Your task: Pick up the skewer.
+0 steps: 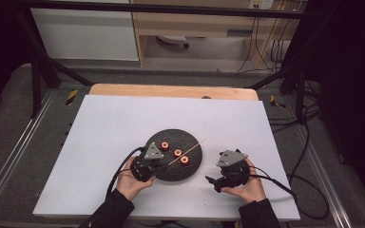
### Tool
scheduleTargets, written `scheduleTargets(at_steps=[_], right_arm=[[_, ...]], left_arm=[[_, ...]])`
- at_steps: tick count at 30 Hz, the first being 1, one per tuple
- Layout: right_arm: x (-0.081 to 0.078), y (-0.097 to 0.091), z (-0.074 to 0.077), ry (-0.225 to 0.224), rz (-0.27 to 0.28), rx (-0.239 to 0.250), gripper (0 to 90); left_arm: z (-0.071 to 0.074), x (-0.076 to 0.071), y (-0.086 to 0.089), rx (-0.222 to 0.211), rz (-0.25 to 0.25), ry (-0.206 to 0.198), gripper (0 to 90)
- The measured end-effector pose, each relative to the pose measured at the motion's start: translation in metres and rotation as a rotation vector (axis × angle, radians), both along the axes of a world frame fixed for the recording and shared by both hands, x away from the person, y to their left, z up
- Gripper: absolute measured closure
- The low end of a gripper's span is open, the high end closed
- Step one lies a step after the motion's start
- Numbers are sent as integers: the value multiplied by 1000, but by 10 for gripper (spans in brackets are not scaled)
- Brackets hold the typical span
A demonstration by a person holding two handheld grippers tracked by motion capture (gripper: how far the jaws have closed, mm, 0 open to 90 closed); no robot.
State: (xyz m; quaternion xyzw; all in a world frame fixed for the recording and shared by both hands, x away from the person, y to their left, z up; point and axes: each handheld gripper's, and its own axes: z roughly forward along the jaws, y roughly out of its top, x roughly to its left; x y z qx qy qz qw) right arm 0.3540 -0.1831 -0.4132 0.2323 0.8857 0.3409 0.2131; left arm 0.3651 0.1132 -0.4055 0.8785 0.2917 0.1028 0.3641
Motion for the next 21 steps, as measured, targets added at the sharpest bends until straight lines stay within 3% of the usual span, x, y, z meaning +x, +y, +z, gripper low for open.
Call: scheduleTargets(at_steps=[9, 21], right_arm=[[-5, 11, 6, -95, 85, -95, 152], [-8, 25, 9, -217, 211, -207, 277]], left_arm=[[4, -3, -22, 27, -79, 6, 884], [6, -5, -43, 71, -143, 24, 884]])
